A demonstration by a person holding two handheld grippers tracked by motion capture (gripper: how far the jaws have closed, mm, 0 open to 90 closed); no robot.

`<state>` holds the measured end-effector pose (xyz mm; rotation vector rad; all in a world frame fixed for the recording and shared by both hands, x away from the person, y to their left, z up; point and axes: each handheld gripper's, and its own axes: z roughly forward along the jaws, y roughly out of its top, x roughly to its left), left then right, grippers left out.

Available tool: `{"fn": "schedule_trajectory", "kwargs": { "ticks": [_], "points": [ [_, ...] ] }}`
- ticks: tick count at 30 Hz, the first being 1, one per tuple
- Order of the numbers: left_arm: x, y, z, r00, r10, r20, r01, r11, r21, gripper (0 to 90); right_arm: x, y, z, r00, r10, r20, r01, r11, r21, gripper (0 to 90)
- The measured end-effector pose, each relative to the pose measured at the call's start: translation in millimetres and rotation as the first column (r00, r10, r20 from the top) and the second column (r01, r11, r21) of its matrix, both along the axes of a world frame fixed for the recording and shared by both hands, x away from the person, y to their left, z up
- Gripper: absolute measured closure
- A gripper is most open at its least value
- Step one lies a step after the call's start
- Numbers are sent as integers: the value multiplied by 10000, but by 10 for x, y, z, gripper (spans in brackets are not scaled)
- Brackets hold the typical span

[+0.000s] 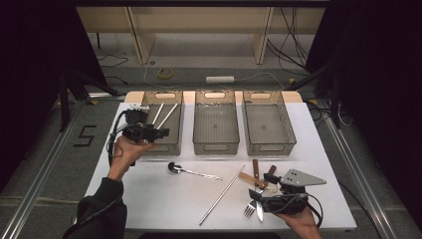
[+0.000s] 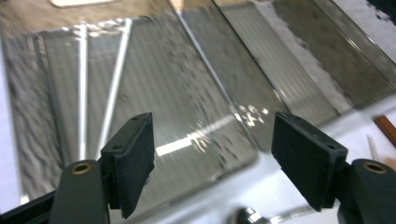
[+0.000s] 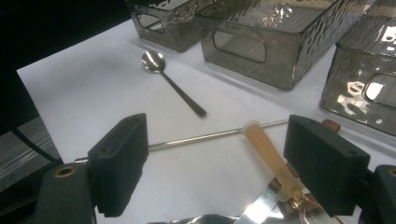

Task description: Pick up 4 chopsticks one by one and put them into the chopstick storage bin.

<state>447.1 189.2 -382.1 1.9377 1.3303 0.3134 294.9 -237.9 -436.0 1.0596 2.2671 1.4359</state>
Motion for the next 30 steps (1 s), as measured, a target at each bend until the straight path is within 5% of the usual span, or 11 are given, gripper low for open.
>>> {"fn": "schedule_trajectory", "kwargs": {
  "ticks": [11, 30],
  "points": [
    [-331, -274, 31, 9981, -609, -48, 610, 9977, 286, 244, -3, -16, 14, 9999, -117, 24, 117, 9999, -6, 231],
    [-776, -715, -216, 9902, -1393, -139, 1399, 9883, 602, 212, -12, -11, 21, 9999, -112, 79, 112, 9999, -20, 230]
  ]
}}
